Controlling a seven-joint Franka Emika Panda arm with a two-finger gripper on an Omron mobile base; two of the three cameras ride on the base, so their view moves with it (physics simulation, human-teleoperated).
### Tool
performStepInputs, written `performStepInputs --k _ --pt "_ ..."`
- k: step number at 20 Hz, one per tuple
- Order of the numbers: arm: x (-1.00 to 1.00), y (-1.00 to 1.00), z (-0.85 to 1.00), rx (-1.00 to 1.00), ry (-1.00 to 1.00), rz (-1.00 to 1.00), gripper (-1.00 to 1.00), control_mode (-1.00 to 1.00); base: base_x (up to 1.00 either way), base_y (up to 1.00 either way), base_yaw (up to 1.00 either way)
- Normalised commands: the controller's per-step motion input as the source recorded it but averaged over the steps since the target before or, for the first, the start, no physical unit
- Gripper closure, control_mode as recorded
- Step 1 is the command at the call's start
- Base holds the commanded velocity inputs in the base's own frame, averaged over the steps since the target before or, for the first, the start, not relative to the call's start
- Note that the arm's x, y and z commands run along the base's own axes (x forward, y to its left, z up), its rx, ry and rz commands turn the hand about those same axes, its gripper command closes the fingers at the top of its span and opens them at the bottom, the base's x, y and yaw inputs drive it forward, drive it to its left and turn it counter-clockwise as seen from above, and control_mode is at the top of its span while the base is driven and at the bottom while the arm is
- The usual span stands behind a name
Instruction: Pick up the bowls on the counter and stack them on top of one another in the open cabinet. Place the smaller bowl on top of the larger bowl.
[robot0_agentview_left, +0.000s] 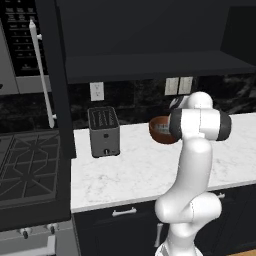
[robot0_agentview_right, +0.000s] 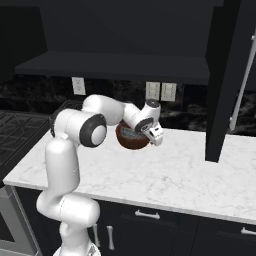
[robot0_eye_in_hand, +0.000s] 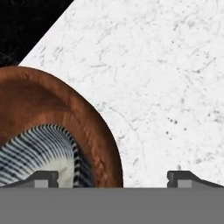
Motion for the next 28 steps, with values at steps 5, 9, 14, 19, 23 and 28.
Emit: performStepInputs --k 5,9,14,19,23,28 --pt "0.1 0.18 -0.5 0.0 0.0 0.0 1.0 -1.0 0.0 0.0 0.0" --pt "0.13 0.12 -0.22 0.0 0.0 0.0 1.0 -1.0 0.0 0.0 0.0" --pt "-0.07 0.0 0.02 0.0 -0.01 0.0 1.0 -1.0 0.0 0.0 0.0" --pt "-0.53 0.01 0.17 0.0 -0.12 0.0 1.0 -1.0 0.0 0.0 0.0" --pt "-1.0 0.0 0.11 -0.01 -0.33 0.0 1.0 -1.0 0.0 0.0 0.0" --pt "-1.0 0.01 0.39 0.0 -0.27 -0.02 1.0 -1.0 0.0 0.0 0.0"
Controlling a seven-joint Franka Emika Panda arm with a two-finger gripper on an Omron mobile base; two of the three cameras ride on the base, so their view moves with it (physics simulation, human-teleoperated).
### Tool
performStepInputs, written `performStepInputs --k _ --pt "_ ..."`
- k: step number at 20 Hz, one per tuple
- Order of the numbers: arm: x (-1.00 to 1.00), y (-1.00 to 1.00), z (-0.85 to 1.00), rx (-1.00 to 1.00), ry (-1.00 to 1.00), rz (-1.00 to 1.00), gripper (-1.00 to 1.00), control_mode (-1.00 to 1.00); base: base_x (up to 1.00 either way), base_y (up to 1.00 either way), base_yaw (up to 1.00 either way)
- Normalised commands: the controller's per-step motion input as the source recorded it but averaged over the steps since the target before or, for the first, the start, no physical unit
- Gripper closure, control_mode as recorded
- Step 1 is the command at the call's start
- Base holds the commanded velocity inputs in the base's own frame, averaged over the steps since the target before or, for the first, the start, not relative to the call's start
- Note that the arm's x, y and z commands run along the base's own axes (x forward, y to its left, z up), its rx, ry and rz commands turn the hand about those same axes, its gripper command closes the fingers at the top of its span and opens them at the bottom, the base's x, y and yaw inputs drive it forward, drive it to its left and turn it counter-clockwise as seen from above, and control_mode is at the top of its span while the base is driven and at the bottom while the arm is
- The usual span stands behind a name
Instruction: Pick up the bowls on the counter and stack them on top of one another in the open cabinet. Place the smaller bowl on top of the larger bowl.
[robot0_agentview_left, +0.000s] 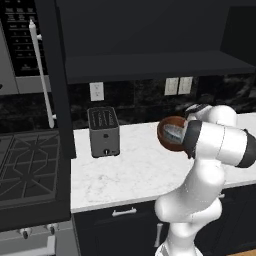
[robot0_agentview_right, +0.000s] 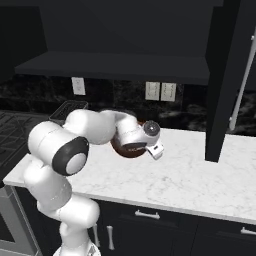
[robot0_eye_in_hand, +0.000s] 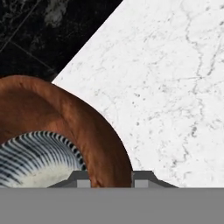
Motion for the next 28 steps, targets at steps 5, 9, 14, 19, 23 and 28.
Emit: performStepInputs --k 5,9,14,19,23,28 --pt "-1.0 0.0 1.0 0.04 -0.04 -0.09 1.0 -1.0 0.0 0.0 0.0" --pt "-0.88 0.0 1.0 0.04 -0.01 0.0 1.0 -1.0 0.0 0.0 0.0" --pt "-0.76 0.0 1.0 0.08 0.02 -0.01 1.0 -1.0 0.0 0.0 0.0" --pt "-0.59 0.0 1.0 0.06 0.04 -0.01 1.0 -1.0 0.0 0.0 0.0" --pt "-0.51 0.0 1.0 0.06 0.0 -0.01 1.0 -1.0 0.0 0.0 0.0" --pt "-0.46 0.0 1.0 0.08 0.0 -0.01 1.0 -1.0 0.0 0.0 0.0"
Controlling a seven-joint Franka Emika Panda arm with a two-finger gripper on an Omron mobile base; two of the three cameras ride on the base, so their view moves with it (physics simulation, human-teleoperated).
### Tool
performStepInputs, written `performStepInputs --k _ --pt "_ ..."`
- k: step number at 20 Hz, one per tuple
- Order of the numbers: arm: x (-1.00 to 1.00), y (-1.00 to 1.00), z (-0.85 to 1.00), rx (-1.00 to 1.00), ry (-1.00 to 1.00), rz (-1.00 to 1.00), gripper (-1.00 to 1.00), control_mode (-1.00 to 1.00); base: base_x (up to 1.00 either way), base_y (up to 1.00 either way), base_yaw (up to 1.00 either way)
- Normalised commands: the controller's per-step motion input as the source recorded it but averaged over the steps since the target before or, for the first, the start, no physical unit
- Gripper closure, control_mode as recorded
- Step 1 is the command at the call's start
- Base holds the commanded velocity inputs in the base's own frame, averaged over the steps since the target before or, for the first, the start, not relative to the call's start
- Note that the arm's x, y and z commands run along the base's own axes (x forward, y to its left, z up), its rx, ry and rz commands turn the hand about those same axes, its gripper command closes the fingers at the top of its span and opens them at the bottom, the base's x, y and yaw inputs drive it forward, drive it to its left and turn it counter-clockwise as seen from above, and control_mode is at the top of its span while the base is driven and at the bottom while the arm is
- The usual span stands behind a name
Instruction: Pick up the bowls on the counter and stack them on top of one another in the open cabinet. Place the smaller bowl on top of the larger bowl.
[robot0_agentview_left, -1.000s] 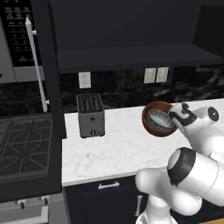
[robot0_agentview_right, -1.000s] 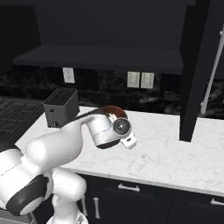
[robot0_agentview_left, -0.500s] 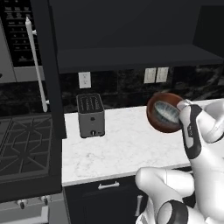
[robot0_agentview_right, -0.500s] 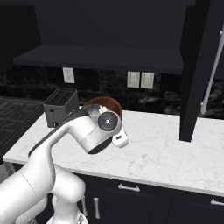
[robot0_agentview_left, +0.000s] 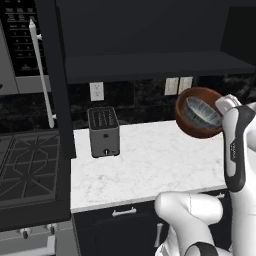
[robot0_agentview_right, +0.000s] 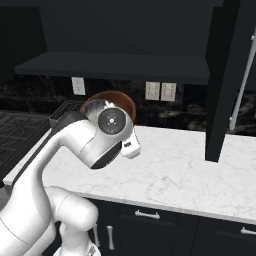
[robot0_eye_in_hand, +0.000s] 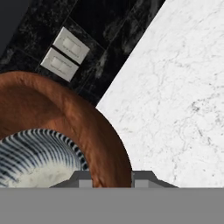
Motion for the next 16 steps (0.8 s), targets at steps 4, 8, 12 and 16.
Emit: performStepInputs --k 4,8,12,16 --pt "-0.19 0.0 1.0 0.08 0.0 0.0 1.0 -1.0 0.0 0.0 0.0" --pt "0.21 0.02 1.0 0.09 0.0 -0.05 1.0 -1.0 0.0 0.0 0.0" --pt "1.0 0.32 0.35 0.08 0.06 -0.19 1.0 -1.0 0.0 0.0 0.0" --pt "1.0 0.32 0.66 0.08 0.0 -0.21 1.0 -1.0 0.0 0.0 0.0"
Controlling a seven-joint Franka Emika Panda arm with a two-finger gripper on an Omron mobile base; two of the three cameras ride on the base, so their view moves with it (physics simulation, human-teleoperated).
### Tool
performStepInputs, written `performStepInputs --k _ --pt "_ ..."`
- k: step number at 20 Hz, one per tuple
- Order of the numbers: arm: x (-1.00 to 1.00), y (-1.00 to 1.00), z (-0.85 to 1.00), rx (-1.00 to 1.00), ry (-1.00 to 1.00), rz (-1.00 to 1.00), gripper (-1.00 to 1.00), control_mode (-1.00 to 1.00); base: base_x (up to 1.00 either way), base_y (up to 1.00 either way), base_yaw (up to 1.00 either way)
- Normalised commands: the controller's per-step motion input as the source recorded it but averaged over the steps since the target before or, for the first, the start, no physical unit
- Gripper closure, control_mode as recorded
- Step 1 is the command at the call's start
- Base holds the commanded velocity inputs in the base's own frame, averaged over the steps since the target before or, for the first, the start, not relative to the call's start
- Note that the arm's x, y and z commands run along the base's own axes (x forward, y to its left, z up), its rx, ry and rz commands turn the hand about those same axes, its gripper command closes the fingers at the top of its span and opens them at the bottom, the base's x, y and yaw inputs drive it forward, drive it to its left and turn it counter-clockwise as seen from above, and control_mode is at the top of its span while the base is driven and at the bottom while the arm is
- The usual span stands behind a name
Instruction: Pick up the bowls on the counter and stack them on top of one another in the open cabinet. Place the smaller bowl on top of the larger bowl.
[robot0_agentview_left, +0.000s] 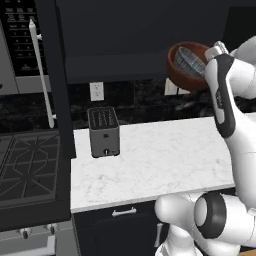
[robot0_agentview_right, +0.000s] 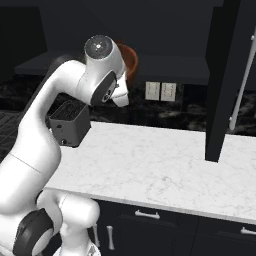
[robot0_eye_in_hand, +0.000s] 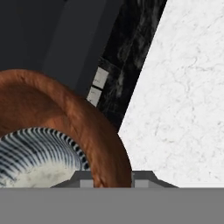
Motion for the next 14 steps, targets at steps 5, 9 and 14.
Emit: performStepInputs --k 5,9,14 --pt "1.0 0.25 0.68 0.13 0.0 -0.18 1.0 -1.0 0.0 0.0 0.0" --pt "1.0 0.12 -0.07 0.09 0.0 -0.15 1.0 -1.0 0.0 0.0 0.0" --pt "1.0 0.06 -0.14 0.0 0.0 -0.12 1.0 -1.0 0.0 0.0 0.0"
